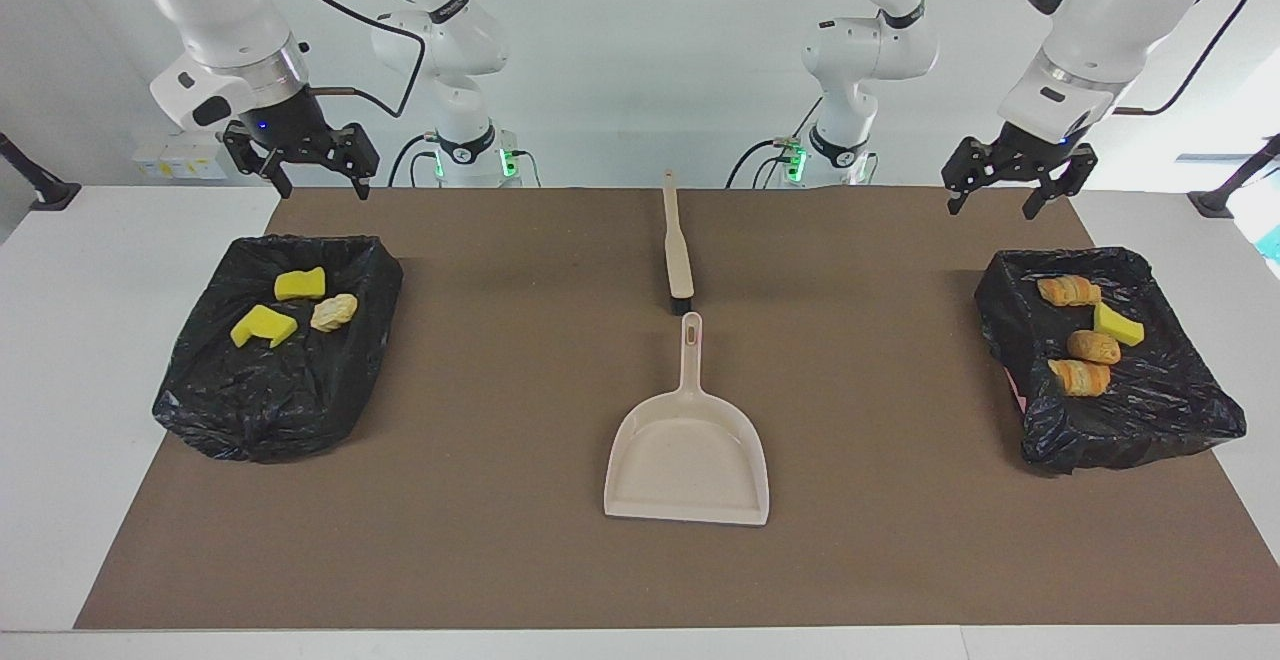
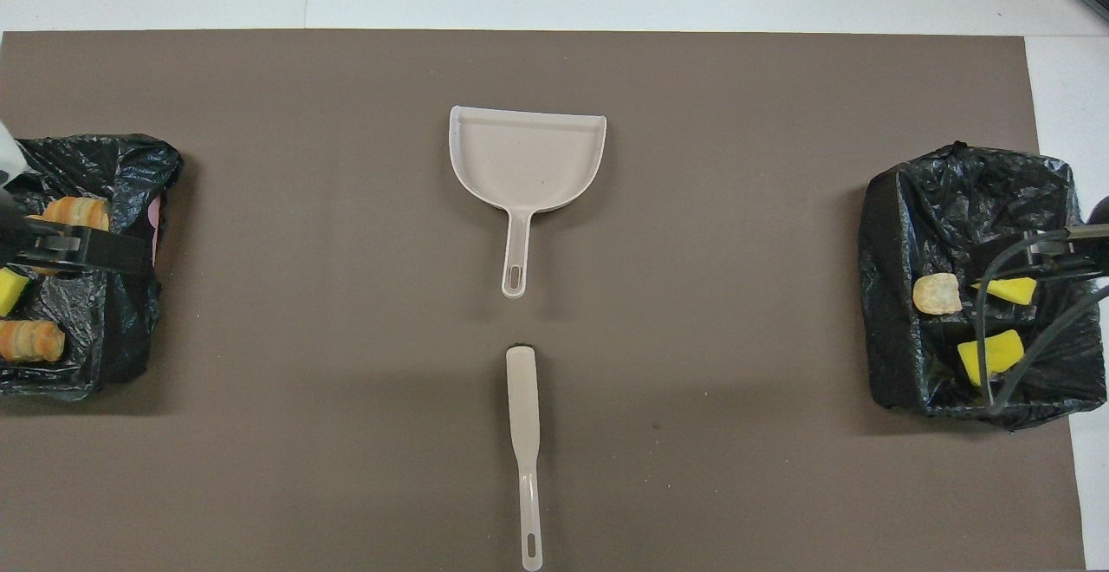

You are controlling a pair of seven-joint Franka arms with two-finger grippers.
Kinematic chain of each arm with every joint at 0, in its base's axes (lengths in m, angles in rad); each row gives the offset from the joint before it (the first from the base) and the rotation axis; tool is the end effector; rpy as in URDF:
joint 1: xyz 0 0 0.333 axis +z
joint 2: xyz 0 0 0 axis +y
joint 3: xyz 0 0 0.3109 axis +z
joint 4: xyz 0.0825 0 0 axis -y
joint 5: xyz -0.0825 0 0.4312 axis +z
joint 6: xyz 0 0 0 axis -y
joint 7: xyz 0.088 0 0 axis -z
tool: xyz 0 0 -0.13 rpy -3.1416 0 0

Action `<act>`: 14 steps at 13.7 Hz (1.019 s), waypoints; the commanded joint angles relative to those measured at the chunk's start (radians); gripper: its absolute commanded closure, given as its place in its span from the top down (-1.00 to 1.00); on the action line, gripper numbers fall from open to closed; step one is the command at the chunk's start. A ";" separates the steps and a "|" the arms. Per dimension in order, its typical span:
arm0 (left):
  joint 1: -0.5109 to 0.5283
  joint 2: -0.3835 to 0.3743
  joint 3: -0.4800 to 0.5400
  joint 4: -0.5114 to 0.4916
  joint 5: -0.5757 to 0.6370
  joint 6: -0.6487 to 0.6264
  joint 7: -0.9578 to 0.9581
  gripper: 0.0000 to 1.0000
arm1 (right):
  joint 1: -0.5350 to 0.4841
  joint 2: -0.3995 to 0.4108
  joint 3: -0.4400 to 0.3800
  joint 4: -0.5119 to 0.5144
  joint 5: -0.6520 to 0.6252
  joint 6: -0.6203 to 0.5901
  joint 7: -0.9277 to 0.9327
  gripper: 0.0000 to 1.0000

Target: Sweep and dump trash in bin

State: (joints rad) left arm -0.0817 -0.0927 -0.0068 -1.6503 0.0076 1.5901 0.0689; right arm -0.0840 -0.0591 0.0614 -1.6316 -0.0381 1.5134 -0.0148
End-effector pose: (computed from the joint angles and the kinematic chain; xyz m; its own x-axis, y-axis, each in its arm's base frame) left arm 0.5734 -0.0501 0.6113 0.9871 -0.1568 0.0318 -0.1566 -0.9876 -0.0104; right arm 0.5753 -0.0173 0.5951 0.9982 -0.0103 -0.0597 -0.0078 -0.9991 0.0408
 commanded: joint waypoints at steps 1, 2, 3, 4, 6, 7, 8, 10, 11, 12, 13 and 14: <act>0.028 0.037 -0.009 0.098 0.014 -0.082 0.020 1.00 | -0.005 -0.021 0.006 -0.024 0.006 0.010 0.013 1.00; 0.030 0.053 -0.009 0.137 0.014 -0.102 0.020 1.00 | -0.005 -0.021 0.006 -0.022 0.006 0.008 0.013 1.00; 0.030 0.071 -0.007 0.180 0.012 -0.126 0.020 1.00 | -0.005 -0.021 0.006 -0.024 0.006 0.010 0.013 1.00; 0.030 0.092 -0.004 0.211 0.012 -0.149 0.019 1.00 | -0.005 -0.021 0.006 -0.024 0.006 0.010 0.013 1.00; 0.030 0.088 -0.010 0.215 0.012 -0.135 0.020 1.00 | -0.005 -0.021 0.006 -0.024 0.006 0.010 0.013 1.00; 0.030 0.085 -0.010 0.211 0.012 -0.134 0.020 1.00 | -0.005 -0.021 0.006 -0.024 0.006 0.010 0.013 1.00; 0.030 0.083 -0.009 0.207 0.012 -0.136 0.020 1.00 | -0.005 -0.021 0.006 -0.024 0.006 0.010 0.013 1.00; 0.030 0.073 -0.010 0.189 0.012 -0.139 0.020 1.00 | -0.005 -0.021 0.005 -0.024 0.006 0.010 0.013 1.00; 0.030 0.061 -0.009 0.170 0.012 -0.139 0.023 1.00 | -0.009 -0.021 0.005 -0.024 0.006 0.008 0.013 1.00; 0.030 0.057 -0.009 0.167 0.012 -0.139 0.020 1.00 | -0.011 -0.021 0.005 -0.024 0.006 0.008 0.013 1.00; 0.030 0.057 -0.009 0.167 0.012 -0.139 0.019 1.00 | -0.011 -0.021 0.005 -0.024 0.006 0.008 0.013 1.00; 0.030 0.057 -0.009 0.167 0.012 -0.139 0.019 1.00 | -0.010 -0.021 0.005 -0.024 0.006 0.008 0.013 1.00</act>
State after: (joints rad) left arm -0.0614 -0.0214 -0.0094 -1.4737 0.0094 1.4670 0.0755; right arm -0.0848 -0.0591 0.0603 -1.6316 -0.0381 1.5134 -0.0148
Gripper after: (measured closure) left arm 0.000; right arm 0.000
